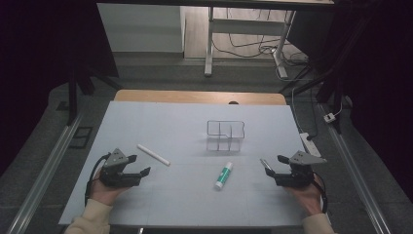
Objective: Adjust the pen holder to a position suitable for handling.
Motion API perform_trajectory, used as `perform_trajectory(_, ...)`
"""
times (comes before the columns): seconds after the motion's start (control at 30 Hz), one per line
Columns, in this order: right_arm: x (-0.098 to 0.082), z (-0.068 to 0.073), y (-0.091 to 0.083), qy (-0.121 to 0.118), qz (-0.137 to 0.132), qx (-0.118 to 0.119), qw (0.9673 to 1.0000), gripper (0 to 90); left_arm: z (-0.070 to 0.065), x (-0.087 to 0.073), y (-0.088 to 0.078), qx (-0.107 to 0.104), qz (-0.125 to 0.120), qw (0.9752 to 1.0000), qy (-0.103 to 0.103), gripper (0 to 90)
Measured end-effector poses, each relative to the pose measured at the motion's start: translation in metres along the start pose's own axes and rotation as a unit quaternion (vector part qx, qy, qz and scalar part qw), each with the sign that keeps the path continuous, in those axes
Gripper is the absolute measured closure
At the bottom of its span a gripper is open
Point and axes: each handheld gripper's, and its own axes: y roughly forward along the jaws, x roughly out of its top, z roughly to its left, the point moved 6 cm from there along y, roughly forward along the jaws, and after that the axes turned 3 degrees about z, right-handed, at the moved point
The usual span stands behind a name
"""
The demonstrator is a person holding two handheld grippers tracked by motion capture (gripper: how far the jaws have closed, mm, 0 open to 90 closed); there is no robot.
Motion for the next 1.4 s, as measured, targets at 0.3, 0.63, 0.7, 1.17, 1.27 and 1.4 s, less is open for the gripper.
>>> perform_trajectory(0.3,0.0,0.0,0.002,-0.004,0.004,-0.003,1.0,25.4,-0.001,0.001,0.003,-0.002,0.001,1.0,0.004,26.3)
perform_trajectory(0.63,0.001,0.002,0.003,-0.002,0.011,-0.009,0.9999,25.9,0.0,0.0,0.008,-0.006,0.01,0.9999,0.01,26.7)
perform_trajectory(0.7,0.003,0.004,0.004,-0.002,0.01,-0.008,0.9999,26.0,0.0,0.0,0.008,-0.006,0.009,0.9999,0.01,26.7)
perform_trajectory(1.17,0.015,0.0,0.013,0.024,0.024,-0.013,0.9993,27.6,0.003,0.001,0.009,-0.015,0.008,0.9999,-0.002,26.7)
perform_trajectory(1.27,0.022,-0.001,0.014,0.032,0.022,-0.015,0.9991,29.6,0.002,0.001,0.009,-0.014,0.008,0.9999,0.0,26.6)
perform_trajectory(1.4,0.031,-0.003,0.019,0.045,0.025,-0.017,0.9985,33.7,0.003,0.001,0.01,-0.013,0.008,0.9999,-0.001,26.4)
